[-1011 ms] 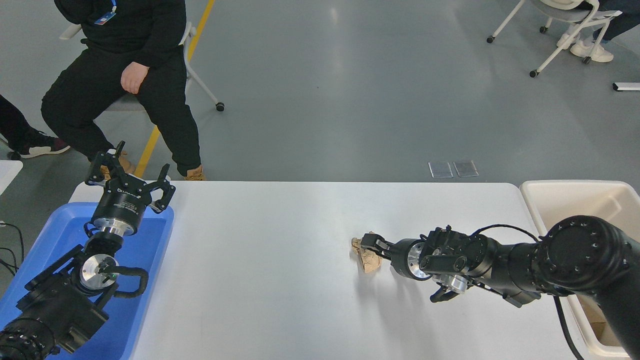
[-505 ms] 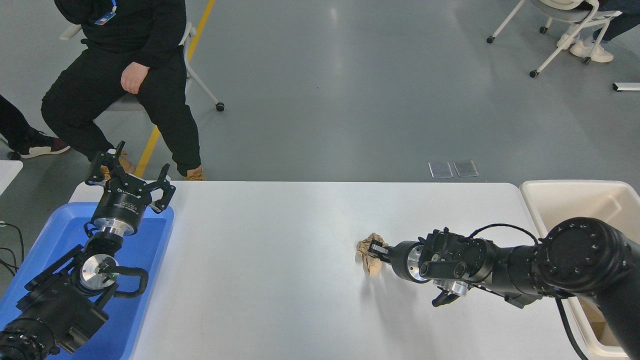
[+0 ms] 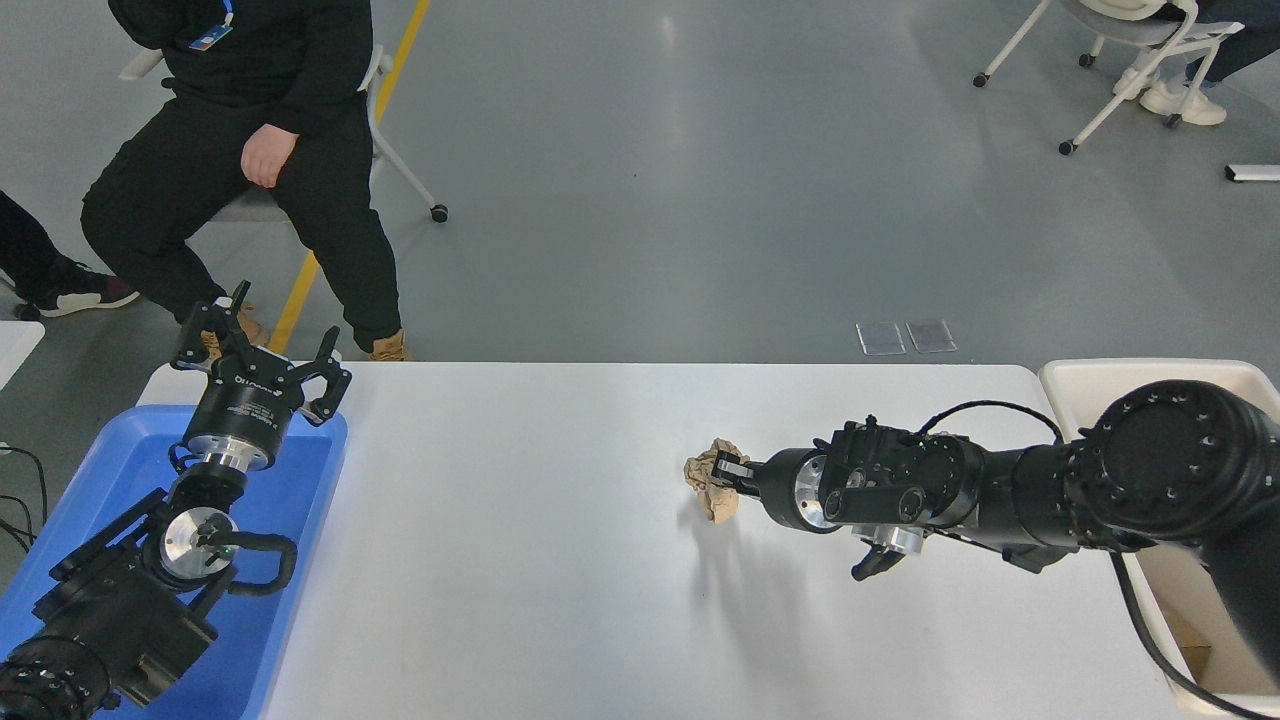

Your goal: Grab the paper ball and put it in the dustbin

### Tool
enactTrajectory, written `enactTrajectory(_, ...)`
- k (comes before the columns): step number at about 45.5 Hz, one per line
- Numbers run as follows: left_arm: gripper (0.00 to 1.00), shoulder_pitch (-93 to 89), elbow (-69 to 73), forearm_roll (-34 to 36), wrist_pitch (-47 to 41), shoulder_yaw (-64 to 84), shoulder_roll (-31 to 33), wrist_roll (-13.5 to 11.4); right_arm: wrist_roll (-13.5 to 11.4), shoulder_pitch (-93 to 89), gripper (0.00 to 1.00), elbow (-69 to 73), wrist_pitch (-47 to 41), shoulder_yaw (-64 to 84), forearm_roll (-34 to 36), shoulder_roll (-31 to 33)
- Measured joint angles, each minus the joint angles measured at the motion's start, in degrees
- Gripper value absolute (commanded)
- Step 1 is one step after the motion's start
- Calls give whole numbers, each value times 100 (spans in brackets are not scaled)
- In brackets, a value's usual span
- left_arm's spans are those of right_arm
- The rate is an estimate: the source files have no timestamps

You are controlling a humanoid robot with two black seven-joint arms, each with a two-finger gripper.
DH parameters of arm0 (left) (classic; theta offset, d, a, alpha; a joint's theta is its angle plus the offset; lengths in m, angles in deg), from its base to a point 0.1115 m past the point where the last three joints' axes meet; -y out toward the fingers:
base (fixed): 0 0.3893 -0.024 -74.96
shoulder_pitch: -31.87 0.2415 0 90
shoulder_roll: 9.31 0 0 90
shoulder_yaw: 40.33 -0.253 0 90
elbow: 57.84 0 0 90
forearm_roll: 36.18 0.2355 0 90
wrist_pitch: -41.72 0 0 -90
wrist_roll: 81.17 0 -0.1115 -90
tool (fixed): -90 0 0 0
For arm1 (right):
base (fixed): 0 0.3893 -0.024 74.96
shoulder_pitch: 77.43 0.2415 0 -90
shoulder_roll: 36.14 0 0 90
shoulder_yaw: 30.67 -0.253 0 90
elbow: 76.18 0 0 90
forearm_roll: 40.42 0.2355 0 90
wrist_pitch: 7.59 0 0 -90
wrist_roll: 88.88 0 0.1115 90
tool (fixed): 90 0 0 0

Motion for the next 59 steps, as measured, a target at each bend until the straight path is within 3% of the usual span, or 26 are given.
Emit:
enactTrajectory(36, 99, 7, 4, 1, 0, 0, 0, 0, 0, 3195, 0, 1177, -1750, 436, -13, 1844)
enactTrajectory(59, 99, 7, 2, 3, 0, 0, 0, 0, -37, 3422, 0, 971, -1759, 846, -14, 2353)
